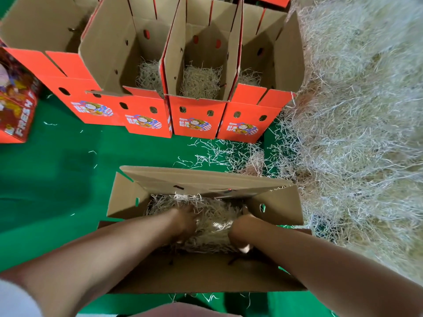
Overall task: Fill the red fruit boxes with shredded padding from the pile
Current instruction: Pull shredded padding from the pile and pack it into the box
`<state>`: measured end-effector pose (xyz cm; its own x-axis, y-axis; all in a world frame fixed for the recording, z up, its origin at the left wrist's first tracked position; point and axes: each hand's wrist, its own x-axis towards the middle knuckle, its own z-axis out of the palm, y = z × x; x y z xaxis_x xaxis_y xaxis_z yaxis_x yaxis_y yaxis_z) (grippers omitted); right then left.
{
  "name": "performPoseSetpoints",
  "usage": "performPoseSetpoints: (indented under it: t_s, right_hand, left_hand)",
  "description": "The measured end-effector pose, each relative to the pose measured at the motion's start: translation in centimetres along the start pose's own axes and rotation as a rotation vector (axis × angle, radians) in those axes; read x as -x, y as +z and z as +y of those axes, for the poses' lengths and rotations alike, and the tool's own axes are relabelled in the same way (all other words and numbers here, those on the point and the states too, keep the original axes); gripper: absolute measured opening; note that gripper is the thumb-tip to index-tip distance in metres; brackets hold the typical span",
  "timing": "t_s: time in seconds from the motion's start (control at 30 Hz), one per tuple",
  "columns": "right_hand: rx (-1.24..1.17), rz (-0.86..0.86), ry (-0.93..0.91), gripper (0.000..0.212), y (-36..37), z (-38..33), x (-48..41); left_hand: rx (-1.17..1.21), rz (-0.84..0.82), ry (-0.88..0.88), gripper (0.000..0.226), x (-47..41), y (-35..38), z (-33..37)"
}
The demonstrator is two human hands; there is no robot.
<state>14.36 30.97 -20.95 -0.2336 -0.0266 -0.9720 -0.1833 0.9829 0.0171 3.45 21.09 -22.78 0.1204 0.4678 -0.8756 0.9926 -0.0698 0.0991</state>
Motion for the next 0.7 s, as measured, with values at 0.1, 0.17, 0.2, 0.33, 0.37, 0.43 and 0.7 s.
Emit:
performPoseSetpoints:
  t_s: [0.1,0.17,0.2,0.33,0.37,0.43,0.7]
  right_hand:
    - [-0.164,0.213,-0.010,0.033,-1.4,0.2,0.7]
    - [-0.194,0.430,0.012,0.027,-2.5,0.2,1.2]
    - [-0.190,0.496,0.025,0.027,-2.7,0.2,1.1]
    - [-0.208,0.512,0.020,0.050,-2.0,-0.1,-0.3]
    - [-0.217,0.426,0.039,0.054,-1.7,0.2,-0.5]
    - [-0.213,0.201,0.098,0.052,-1.3,1.3,-0.4]
    - [-0.145,0.527,0.019,0.022,-3.8,0.9,1.6]
  left_hand:
    - [0.109,0.152,0.090,0.061,1.1,-1.9,0.3]
    - [0.090,0.231,0.053,0.043,1.9,-2.6,0.5]
    - [0.076,0.284,0.012,0.035,2.4,-2.7,0.5]
    - [0.244,0.487,-0.040,0.037,3.2,-1.7,-0.3]
    - [0.246,0.455,-0.029,0.043,3.2,-1.4,-0.4]
    - [0.174,0.213,-0.013,0.048,3.0,-0.9,-1.2]
    - [0.084,-0.012,-0.160,0.025,3.9,-1.3,-3.9]
